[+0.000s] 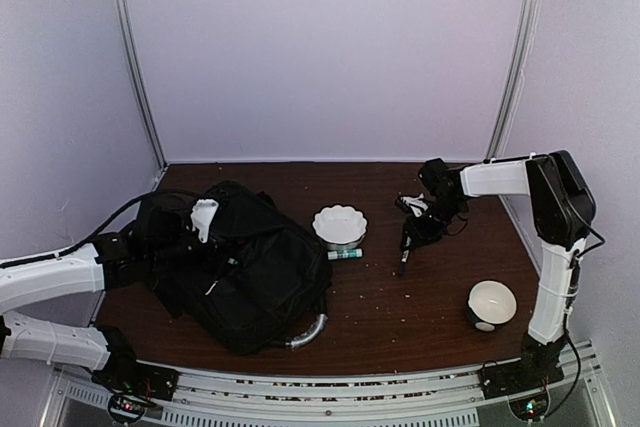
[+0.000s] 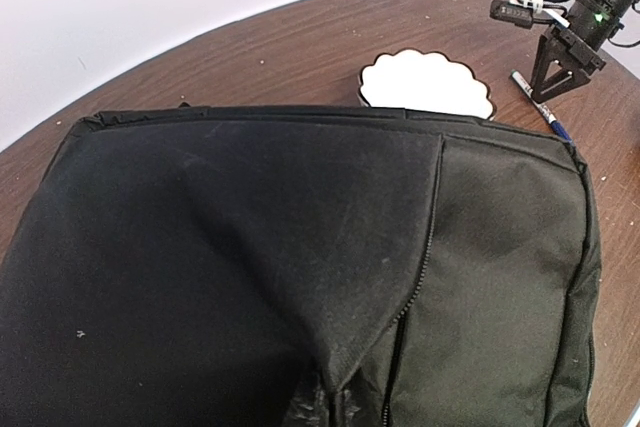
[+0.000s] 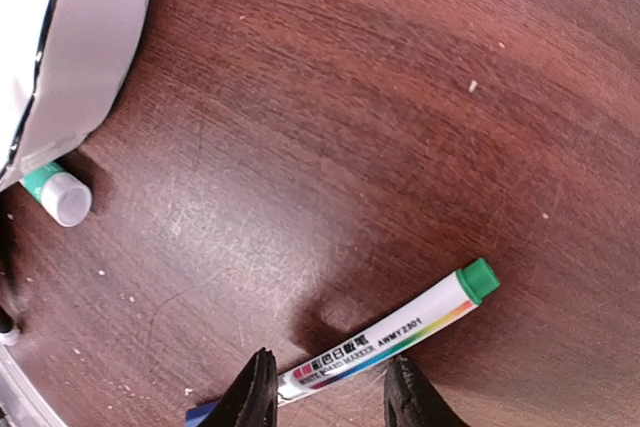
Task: Pack the student bag
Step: Move the pen to the center of the board.
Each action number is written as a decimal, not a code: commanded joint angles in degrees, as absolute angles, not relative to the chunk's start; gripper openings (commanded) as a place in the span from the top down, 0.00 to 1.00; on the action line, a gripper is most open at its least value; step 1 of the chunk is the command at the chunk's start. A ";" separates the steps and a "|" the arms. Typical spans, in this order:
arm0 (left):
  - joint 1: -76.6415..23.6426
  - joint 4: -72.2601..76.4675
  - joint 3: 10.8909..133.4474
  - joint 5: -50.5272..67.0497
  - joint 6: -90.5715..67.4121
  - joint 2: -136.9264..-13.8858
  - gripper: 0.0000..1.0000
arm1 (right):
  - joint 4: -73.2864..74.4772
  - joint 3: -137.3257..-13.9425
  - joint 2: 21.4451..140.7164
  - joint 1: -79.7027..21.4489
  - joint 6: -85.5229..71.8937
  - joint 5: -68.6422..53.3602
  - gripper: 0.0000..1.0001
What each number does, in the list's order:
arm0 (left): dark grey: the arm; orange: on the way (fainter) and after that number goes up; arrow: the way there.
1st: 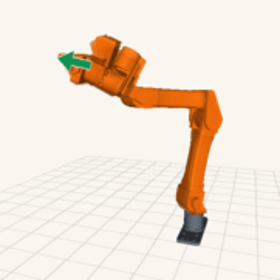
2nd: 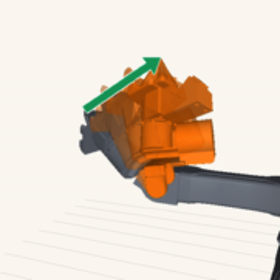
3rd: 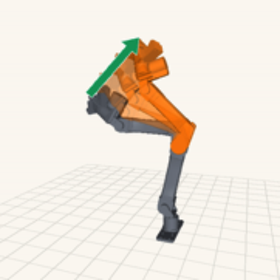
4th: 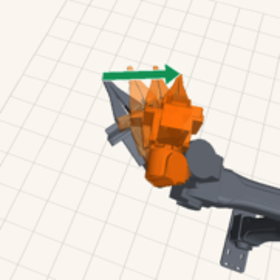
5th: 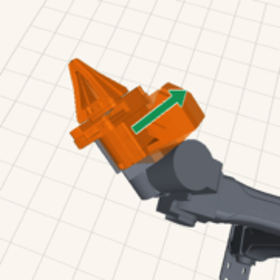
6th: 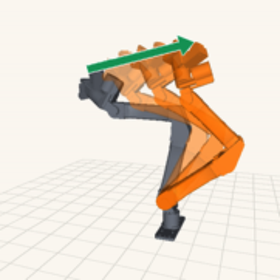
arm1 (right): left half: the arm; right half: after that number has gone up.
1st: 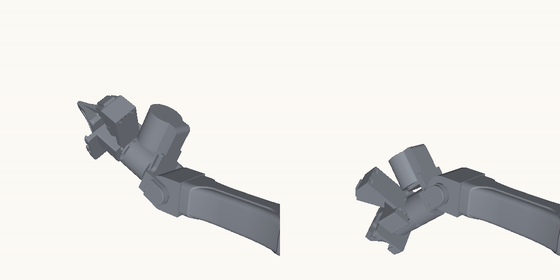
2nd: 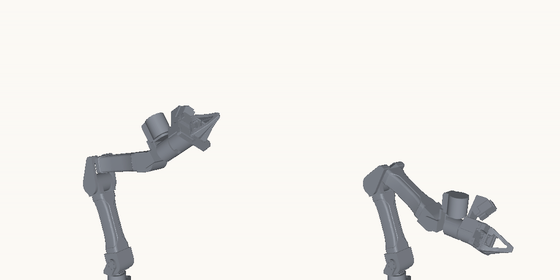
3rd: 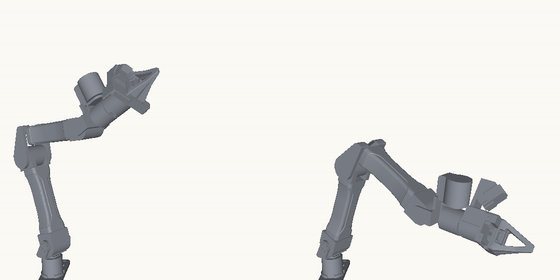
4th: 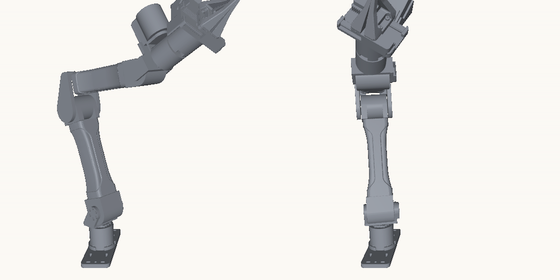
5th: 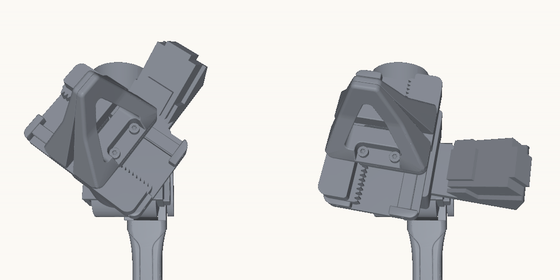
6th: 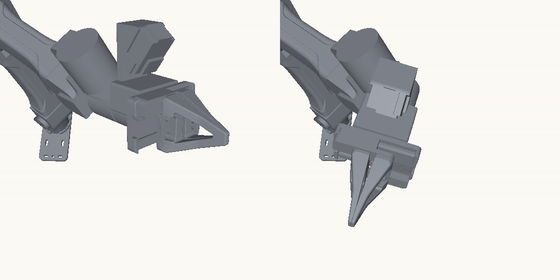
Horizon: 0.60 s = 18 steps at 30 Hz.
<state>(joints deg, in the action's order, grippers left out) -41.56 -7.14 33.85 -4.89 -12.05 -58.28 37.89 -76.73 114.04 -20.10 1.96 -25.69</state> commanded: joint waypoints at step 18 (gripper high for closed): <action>-41.24 -1.29 34.53 -3.37 -12.37 -56.51 1.00 | 44.18 -73.47 114.93 -38.50 20.85 -7.18 0.67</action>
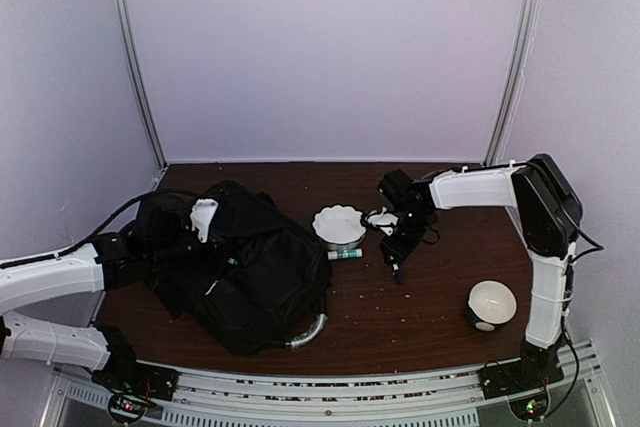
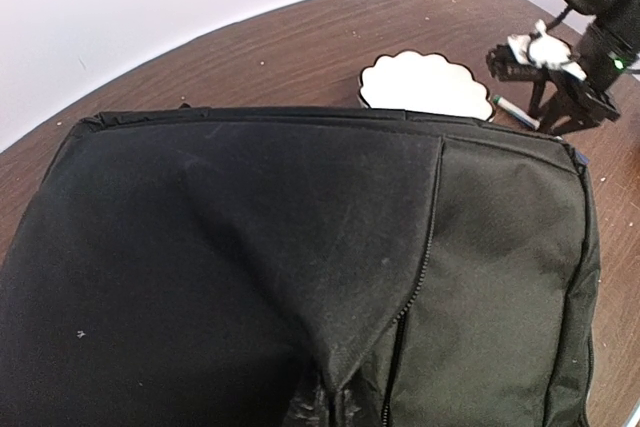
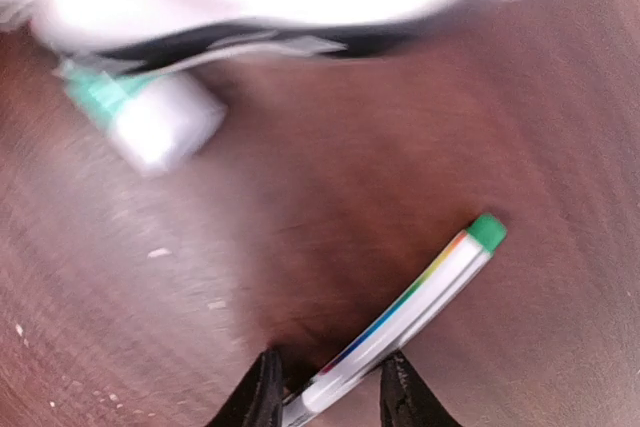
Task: Pack the student bag
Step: Move the pen to the center of the board.
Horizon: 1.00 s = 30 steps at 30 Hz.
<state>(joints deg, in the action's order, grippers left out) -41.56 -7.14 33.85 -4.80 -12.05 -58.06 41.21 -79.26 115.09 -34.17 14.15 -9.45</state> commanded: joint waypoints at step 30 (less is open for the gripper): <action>-41.22 -0.20 33.46 -4.02 -11.96 -56.50 1.00 | 47.14 -58.53 97.68 -43.08 23.63 -3.85 0.68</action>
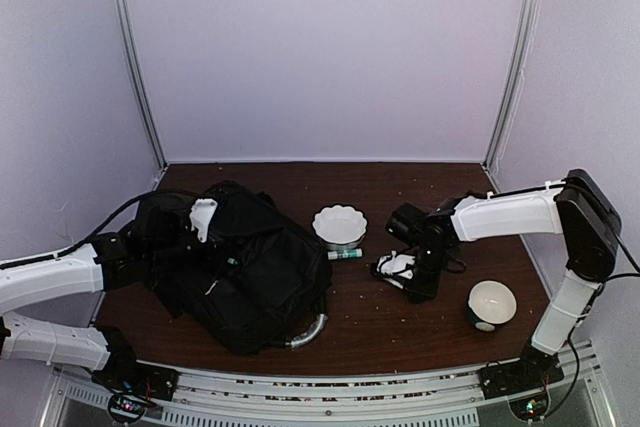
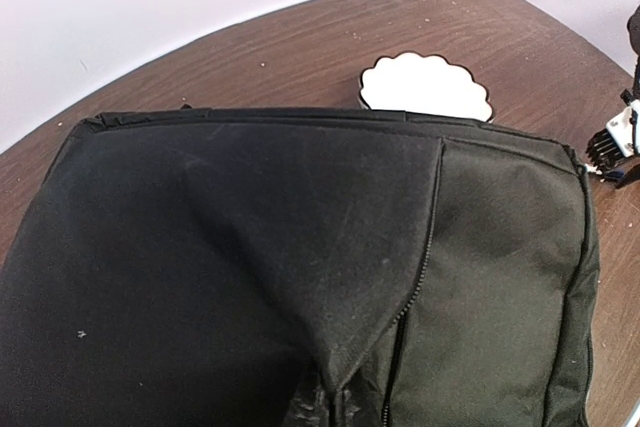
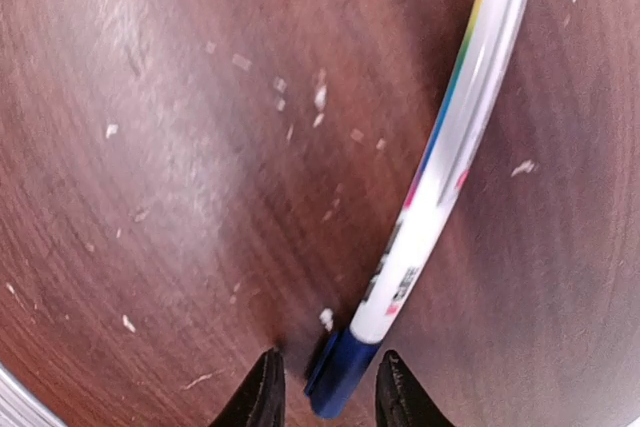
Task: Pack the student bag
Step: Move the pen to the center of the board, then pick up the pen from the center of the board.
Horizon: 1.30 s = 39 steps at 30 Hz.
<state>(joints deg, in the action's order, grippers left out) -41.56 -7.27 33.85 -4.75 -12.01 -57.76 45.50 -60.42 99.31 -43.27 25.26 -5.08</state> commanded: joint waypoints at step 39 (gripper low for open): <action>-41.30 0.70 34.79 -2.58 -12.02 -56.23 1.00 | 56.90 -70.55 92.64 -42.98 20.87 -16.98 0.91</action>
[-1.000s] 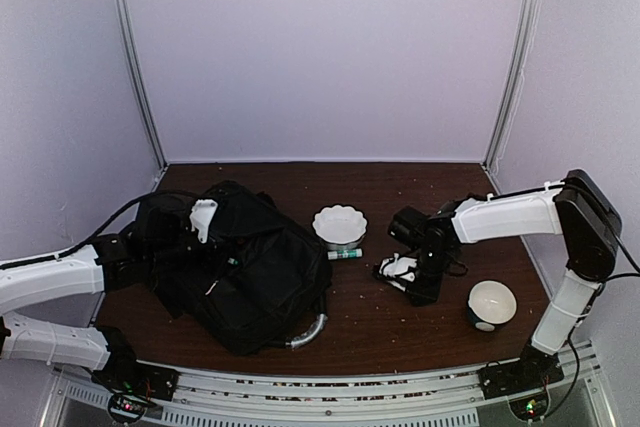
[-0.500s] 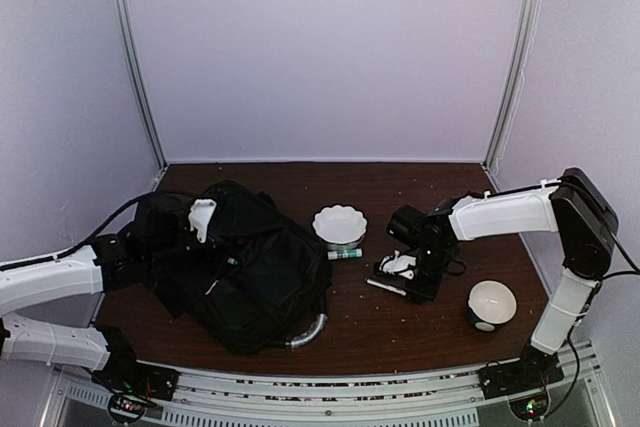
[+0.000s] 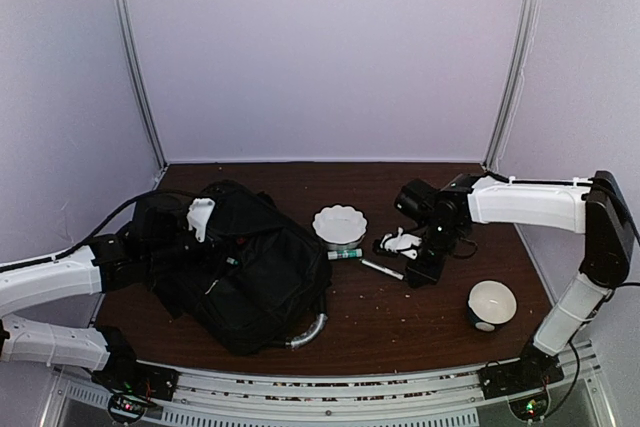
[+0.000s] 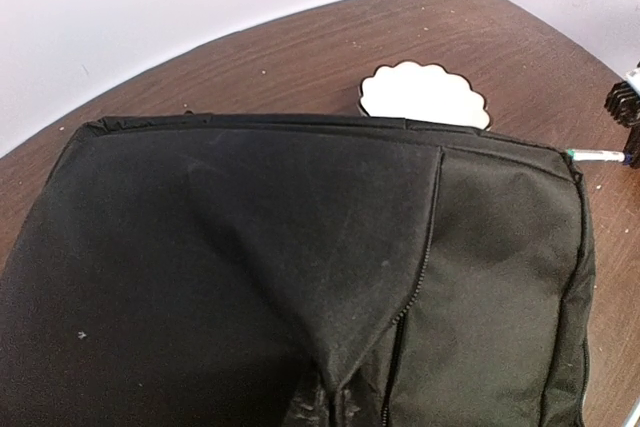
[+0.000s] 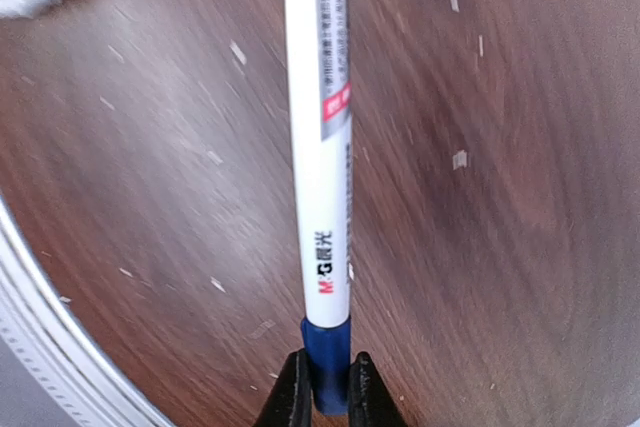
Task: Pack the student bag
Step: Pick up the pen from the center of the board, then place the pen in the second largest pocket of the bag.
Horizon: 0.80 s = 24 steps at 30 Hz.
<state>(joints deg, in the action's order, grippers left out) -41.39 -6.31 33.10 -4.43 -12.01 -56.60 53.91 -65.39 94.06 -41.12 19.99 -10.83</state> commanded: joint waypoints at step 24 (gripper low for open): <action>-41.25 7.29 31.35 0.08 -16.52 -51.42 1.00 | 63.56 -113.28 123.25 -57.08 11.12 -27.84 0.91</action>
